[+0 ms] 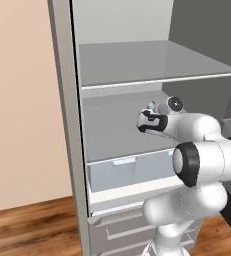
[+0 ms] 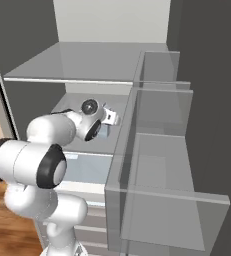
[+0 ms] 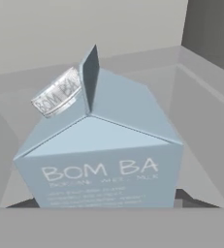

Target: Take a sugar cube from the saucer and place it inside the coffee. Then, grab milk from the fridge and place it next to the coffee on the counter to sweeten the coffee.

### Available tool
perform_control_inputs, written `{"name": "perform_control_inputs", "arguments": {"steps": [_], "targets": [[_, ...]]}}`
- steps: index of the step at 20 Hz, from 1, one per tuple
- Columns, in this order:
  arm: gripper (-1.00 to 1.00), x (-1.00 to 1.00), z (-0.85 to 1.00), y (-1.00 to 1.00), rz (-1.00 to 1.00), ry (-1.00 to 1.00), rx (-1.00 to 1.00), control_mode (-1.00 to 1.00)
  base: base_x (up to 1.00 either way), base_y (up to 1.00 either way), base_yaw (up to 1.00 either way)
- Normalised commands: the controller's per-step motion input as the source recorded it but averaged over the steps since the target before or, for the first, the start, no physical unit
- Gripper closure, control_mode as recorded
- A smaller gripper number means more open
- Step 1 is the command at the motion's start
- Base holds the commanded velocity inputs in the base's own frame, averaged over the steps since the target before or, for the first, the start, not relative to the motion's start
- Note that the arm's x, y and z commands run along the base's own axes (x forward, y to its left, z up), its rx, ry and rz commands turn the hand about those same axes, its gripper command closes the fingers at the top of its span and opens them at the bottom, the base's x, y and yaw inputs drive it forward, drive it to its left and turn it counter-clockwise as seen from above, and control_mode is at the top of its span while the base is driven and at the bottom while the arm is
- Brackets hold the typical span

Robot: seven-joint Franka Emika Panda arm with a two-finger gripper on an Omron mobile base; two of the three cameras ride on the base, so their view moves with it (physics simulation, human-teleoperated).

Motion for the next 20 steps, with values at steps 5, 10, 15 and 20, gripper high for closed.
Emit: {"name": "perform_control_inputs", "arguments": {"steps": [5,10,15,20], "targets": [[1.0,-1.0,0.43,0.22,0.0,-0.04,0.04,-1.0,0.0,0.0,0.0],[1.0,-1.0,0.72,0.24,-0.01,0.0,0.09,-1.0,0.0,0.0,0.0],[1.0,-1.0,0.58,0.16,-0.01,0.0,0.07,-1.0,0.0,0.0,0.0],[1.0,-1.0,0.49,0.06,-0.02,0.0,0.07,-1.0,0.0,0.0,0.0]]}}
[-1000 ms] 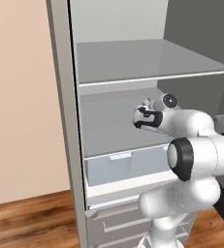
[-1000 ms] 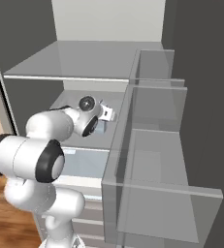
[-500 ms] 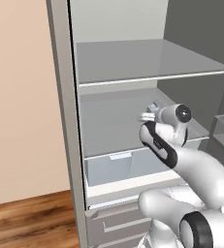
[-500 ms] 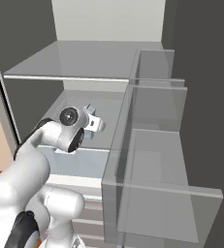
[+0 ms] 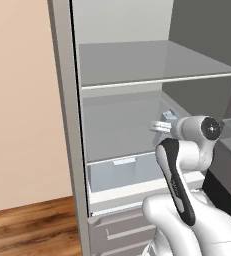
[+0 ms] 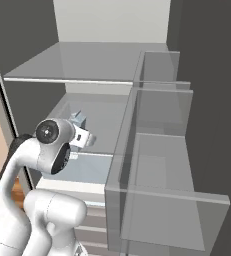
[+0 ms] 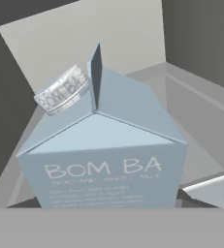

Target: Take a sugar cube from the saucer and place it inside the coffee. Then, grab milk from the fridge and place it next to the coffee on the counter to sweeten the coffee.

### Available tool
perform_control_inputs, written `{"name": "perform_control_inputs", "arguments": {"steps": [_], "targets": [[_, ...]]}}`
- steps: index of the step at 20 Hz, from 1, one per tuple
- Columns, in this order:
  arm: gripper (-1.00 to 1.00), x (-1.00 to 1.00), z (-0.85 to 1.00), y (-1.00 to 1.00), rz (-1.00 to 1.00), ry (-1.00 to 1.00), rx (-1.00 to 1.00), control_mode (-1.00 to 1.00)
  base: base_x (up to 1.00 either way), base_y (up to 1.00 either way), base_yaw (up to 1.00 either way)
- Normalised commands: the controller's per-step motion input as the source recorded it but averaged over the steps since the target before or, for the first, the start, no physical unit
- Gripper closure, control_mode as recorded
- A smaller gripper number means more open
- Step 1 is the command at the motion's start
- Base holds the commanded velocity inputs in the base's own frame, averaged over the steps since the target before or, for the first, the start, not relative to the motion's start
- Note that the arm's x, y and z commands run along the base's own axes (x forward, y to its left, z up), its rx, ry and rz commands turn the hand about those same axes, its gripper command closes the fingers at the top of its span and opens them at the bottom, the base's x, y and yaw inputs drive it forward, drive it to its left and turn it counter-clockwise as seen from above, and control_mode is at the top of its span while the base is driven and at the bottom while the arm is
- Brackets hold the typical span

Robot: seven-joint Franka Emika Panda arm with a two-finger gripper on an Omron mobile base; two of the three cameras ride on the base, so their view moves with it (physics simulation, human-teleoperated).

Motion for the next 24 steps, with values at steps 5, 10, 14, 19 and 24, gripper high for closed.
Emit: {"name": "perform_control_inputs", "arguments": {"steps": [5,10,14,19,24], "targets": [[1.0,-1.0,0.63,0.14,-0.03,0.0,0.01,-1.0,0.0,0.0,0.0],[1.0,-0.75,0.37,0.23,0.03,0.0,0.0,1.0,-0.2,0.08,0.07],[1.0,0.0,0.0,0.0,0.0,0.0,0.0,1.0,-0.68,0.71,0.67],[1.0,0.0,0.0,0.0,0.0,0.0,0.0,1.0,-0.28,0.89,0.88],[1.0,0.0,0.0,0.0,0.0,0.0,0.0,1.0,-0.11,0.8,0.88]]}}
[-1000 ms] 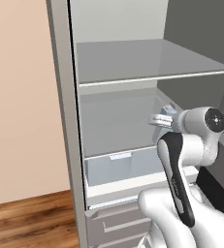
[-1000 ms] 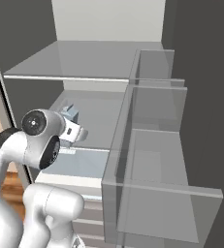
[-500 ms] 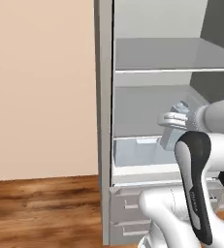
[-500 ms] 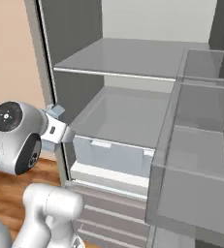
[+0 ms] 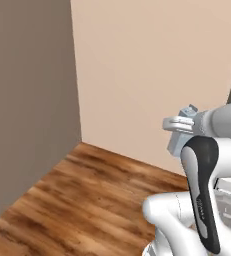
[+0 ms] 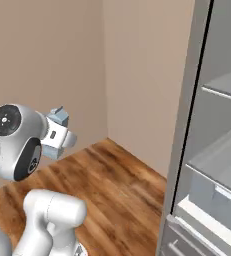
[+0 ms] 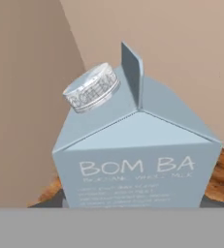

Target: Take a sugar cube from the saucer and place it inside the coffee. Then, grab milk from the fridge and place it next to the coffee on the counter to sweeten the coffee.

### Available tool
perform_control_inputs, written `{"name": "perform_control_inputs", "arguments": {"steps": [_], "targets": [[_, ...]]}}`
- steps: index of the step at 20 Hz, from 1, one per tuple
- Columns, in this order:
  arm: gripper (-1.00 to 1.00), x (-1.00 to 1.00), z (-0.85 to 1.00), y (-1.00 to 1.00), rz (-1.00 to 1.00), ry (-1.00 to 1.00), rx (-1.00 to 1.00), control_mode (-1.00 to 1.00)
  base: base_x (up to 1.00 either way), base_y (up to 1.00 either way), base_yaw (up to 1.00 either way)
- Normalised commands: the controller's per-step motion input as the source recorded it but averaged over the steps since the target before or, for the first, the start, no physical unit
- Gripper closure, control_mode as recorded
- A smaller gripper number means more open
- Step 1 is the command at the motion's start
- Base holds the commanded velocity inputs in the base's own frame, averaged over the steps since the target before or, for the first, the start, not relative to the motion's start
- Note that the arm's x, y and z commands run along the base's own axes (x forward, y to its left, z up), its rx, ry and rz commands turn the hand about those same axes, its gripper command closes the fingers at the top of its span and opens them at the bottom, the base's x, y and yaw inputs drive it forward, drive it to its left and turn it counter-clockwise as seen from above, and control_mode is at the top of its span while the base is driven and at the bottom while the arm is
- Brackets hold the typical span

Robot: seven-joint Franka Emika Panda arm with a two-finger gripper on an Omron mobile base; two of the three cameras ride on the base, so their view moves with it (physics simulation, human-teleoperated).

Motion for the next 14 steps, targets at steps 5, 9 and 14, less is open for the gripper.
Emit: {"name": "perform_control_inputs", "arguments": {"steps": [5,9,14], "targets": [[1.0,0.0,0.0,0.0,0.0,0.0,0.0,1.0,0.0,0.59,0.85],[1.0,0.0,0.0,0.0,0.0,0.0,0.0,1.0,0.0,0.47,0.9],[1.0,0.0,0.0,0.0,0.0,0.0,0.0,1.0,0.0,0.28,0.95]]}}
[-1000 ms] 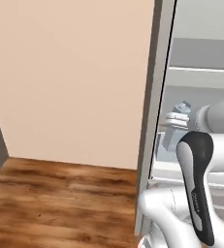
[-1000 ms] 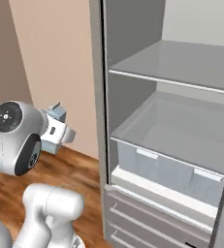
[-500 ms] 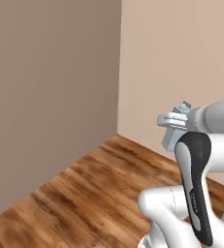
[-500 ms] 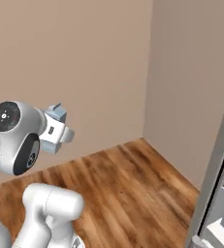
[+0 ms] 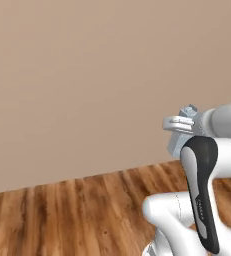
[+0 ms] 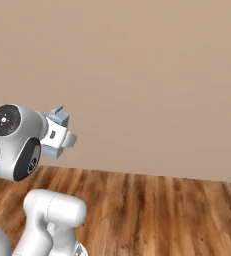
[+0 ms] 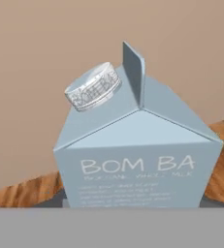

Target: Take a sugar cube from the saucer and place it inside the coffee. Then, grab milk from the fridge and place it next to the coffee on the counter to sweeten the coffee.

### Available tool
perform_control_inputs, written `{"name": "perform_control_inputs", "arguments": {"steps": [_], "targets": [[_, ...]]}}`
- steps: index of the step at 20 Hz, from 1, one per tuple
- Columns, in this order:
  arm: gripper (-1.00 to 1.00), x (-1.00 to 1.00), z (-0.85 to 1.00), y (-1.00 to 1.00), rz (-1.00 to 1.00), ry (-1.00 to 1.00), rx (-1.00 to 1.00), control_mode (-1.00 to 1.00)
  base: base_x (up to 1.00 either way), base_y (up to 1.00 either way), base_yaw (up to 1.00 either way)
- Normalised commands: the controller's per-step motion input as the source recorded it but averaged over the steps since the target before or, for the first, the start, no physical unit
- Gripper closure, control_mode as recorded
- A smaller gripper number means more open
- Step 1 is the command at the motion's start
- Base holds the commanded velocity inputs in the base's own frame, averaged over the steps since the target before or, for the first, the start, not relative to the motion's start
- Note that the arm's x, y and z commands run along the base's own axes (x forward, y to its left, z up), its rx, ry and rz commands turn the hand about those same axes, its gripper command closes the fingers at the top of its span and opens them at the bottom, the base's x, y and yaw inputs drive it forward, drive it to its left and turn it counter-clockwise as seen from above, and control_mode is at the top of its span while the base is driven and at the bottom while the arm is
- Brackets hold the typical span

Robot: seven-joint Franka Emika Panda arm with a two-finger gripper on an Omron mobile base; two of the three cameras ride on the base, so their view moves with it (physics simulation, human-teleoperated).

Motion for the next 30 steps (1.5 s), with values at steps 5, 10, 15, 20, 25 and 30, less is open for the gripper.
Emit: {"name": "perform_control_inputs", "arguments": {"steps": [5,10,15,20,25,30], "targets": [[1.0,0.0,0.0,0.0,0.0,0.0,0.0,1.0,0.01,0.15,0.94],[1.0,0.0,0.0,0.0,0.0,0.0,0.0,1.0,0.15,0.0,0.93],[1.0,0.0,0.0,0.0,0.0,0.0,0.0,1.0,0.13,0.0,0.95],[1.0,0.0,0.0,0.0,0.0,0.0,0.0,1.0,0.24,0.0,0.92],[1.0,0.0,0.0,0.0,0.0,0.0,0.0,1.0,0.6,-0.03,0.82],[1.0,0.0,0.0,0.0,0.0,0.0,0.0,1.0,1.0,-0.35,0.57]]}}
